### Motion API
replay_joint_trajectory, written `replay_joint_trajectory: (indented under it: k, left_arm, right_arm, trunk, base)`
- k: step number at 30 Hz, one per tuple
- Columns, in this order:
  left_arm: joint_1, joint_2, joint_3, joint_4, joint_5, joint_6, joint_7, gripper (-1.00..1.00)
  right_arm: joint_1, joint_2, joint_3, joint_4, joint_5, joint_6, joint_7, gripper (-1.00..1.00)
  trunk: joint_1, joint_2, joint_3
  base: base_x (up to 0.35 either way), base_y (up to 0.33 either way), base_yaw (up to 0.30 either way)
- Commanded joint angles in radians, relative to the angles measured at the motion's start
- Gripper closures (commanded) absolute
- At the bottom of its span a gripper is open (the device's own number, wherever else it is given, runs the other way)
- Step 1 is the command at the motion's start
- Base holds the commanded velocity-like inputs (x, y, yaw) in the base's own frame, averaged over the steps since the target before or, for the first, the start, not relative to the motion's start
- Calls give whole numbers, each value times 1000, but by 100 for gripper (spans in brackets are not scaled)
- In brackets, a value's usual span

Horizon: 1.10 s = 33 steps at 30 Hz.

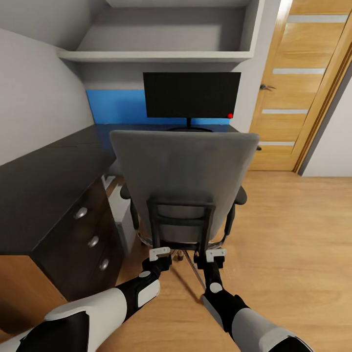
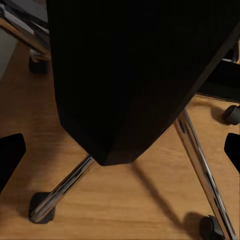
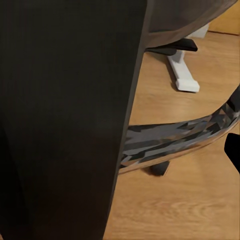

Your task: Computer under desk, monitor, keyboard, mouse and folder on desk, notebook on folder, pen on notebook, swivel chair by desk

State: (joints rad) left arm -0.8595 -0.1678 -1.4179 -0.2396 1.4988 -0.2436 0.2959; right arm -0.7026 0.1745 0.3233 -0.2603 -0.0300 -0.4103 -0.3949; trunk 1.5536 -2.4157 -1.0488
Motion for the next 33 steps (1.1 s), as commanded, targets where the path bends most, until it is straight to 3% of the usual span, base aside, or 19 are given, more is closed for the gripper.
replay_joint_trajectory:
  k: [1, 33]
  left_arm:
    - [-1, 1, -6, -1, 11, -4, 6, -100]
    - [-1, 2, -6, -1, 11, -4, 5, -100]
  right_arm:
    - [-1, 0, 6, 1, -2, -4, -9, -100]
    - [-1, 0, 6, 3, -2, -5, -8, -100]
  trunk:
    - [0, 0, -1]
    - [0, 0, -1]
  base:
    - [329, 0, 0]
    - [329, 0, 0]
